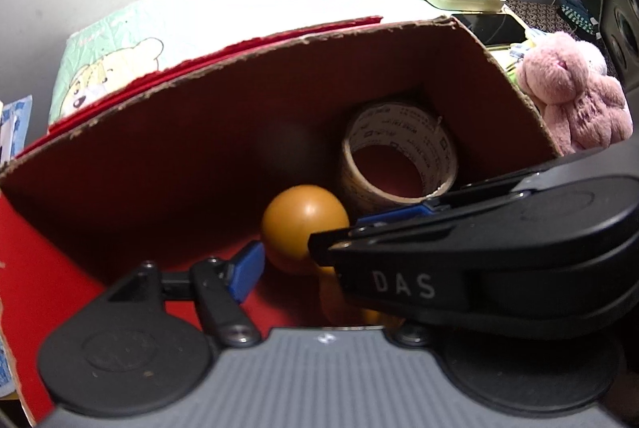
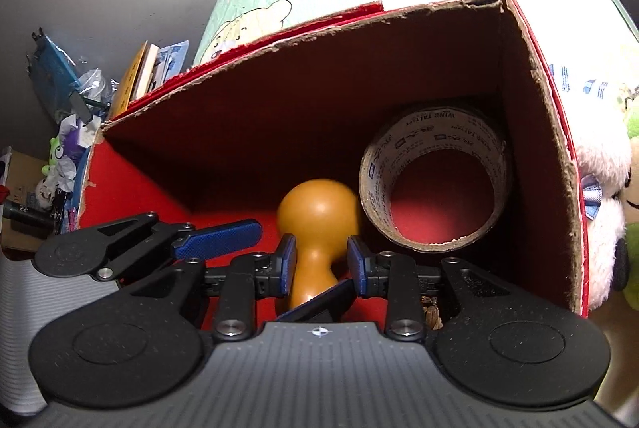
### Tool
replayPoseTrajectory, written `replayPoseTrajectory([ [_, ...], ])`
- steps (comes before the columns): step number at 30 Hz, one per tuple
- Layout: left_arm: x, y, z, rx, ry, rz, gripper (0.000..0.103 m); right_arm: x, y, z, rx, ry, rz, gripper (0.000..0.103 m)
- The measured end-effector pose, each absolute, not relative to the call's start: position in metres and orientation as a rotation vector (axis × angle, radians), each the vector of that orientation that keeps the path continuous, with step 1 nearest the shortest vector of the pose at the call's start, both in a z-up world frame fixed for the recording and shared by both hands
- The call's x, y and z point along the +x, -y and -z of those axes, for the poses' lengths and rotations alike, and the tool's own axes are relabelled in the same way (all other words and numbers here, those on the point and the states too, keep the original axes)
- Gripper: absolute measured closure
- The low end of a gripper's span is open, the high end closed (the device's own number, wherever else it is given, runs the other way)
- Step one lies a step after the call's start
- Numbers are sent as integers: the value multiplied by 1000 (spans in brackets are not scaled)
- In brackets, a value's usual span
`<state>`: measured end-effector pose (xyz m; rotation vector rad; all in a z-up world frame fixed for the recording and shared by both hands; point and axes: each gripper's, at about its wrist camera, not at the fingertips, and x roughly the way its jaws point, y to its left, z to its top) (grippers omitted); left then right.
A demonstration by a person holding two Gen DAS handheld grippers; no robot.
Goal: Organize objects
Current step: 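Lower the gourd into the red box beside the tape roll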
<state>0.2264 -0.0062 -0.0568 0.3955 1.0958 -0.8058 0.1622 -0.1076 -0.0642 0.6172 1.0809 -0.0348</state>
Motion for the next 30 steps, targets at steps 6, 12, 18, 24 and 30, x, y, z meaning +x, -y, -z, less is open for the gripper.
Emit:
replayPoseTrajectory([
  [6,224,6,56,404,-1090,802,30,159,108,66,622,-1073,35,69],
  [12,222,5,55,415,-1073,793,30,156,106,65,625,-1046,38,70],
  [18,216,6,56,430,-1050,777,29,153,103,64,622,-1024,40,71],
  [24,212,9,57,445,-1038,760,28,153,101,62,618,-1010,43,73],
  [30,211,12,56,460,-1023,745,30,150,101,61,613,-999,47,73],
])
